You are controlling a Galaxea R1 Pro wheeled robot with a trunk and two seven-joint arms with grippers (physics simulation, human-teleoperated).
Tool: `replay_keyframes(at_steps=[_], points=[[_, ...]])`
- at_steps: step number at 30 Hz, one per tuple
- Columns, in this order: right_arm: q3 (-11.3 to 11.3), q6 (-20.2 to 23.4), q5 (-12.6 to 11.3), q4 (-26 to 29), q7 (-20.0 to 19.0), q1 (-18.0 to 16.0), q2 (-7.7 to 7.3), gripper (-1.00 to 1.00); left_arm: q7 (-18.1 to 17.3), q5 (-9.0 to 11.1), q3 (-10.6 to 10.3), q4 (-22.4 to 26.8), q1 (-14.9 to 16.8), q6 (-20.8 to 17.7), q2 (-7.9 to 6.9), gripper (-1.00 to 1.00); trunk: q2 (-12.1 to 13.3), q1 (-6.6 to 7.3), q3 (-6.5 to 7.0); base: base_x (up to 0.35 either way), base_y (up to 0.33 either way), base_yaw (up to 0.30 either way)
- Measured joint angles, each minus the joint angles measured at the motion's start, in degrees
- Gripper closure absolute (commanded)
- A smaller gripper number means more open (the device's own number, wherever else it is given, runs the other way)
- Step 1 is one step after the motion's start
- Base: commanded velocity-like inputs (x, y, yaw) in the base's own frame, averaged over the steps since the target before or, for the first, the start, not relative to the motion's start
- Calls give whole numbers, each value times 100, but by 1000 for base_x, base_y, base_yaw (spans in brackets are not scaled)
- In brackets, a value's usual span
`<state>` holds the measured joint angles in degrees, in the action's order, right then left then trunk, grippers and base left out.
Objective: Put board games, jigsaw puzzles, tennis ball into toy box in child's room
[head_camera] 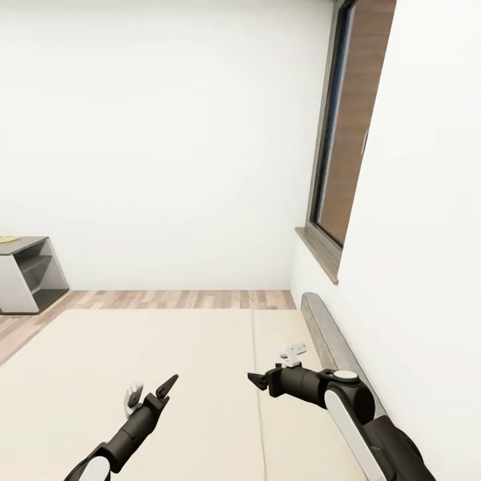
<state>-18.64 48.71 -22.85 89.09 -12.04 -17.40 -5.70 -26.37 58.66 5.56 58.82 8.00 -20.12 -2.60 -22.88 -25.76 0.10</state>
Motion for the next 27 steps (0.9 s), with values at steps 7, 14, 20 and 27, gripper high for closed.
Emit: replay_keyframes(at_steps=[7, 14, 20, 27], points=[[-35, -8, 2, -5, 3, 1, -4, -100, 0, -3, -2, -6, 4, 0, 3, -100, 0, 0, 0, 0, -9, 0], [-51, -12, 3, -8, 5, 2, -6, -100, 3, -4, -8, -16, 7, -1, 4, -100, 0, 0, 0, 0, -5, 0], [-51, -10, 3, -8, 6, 2, -6, -100, 0, -3, -10, -18, 7, 0, 4, -100, 0, 0, 0, 0, -134, 0], [-59, -10, 3, -7, 3, 2, -6, -100, 0, -4, -11, -19, 7, 0, 4, -100, 0, 0, 0, 0, -168, 0]])
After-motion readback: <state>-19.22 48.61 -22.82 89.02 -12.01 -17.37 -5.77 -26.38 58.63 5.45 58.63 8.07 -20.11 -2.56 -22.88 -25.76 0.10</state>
